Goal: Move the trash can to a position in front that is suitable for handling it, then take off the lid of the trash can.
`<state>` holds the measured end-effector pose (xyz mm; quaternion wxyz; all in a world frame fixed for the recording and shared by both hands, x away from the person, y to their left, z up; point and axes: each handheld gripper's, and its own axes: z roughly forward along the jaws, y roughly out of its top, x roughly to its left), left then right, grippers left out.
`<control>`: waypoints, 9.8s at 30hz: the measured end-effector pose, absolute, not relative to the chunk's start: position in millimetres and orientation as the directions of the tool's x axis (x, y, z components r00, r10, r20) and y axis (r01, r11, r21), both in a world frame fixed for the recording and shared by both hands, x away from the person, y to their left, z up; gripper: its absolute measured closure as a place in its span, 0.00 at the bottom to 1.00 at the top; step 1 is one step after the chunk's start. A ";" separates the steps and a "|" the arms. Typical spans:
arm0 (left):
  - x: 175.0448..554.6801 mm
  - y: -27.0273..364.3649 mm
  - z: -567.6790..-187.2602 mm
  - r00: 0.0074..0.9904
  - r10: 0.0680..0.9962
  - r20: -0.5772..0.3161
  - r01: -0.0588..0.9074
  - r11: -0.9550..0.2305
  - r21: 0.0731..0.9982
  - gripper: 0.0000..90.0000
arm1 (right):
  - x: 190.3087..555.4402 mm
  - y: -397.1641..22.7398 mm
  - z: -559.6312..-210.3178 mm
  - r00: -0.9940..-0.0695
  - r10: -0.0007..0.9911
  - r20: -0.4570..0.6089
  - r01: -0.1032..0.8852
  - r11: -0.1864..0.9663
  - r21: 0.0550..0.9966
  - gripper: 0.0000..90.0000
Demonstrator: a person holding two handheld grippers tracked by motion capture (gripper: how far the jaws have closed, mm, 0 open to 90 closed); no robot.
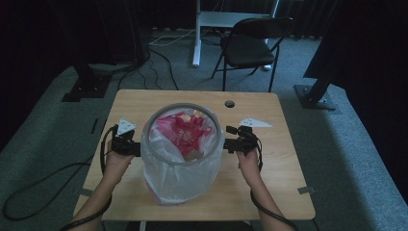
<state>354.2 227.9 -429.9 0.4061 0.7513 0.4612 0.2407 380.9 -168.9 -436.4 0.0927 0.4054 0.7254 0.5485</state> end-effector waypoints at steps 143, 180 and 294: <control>255.6 278.4 -542.0 0.574 0.814 -0.093 0.586 -0.329 0.741 0.01 | 384.5 -120.9 -323.2 -0.889 0.426 0.164 0.341 0.381 0.859 0.71; 254.6 278.3 -542.4 0.554 0.829 -0.074 0.586 -0.325 0.743 0.01 | 374.8 -112.5 -304.3 -0.871 0.485 0.082 0.342 0.477 0.810 0.88; 255.3 277.1 -543.2 0.551 0.832 -0.066 0.591 -0.334 0.734 0.01 | 370.6 -366.8 -453.9 -0.352 0.816 0.458 0.723 -0.074 0.687 0.92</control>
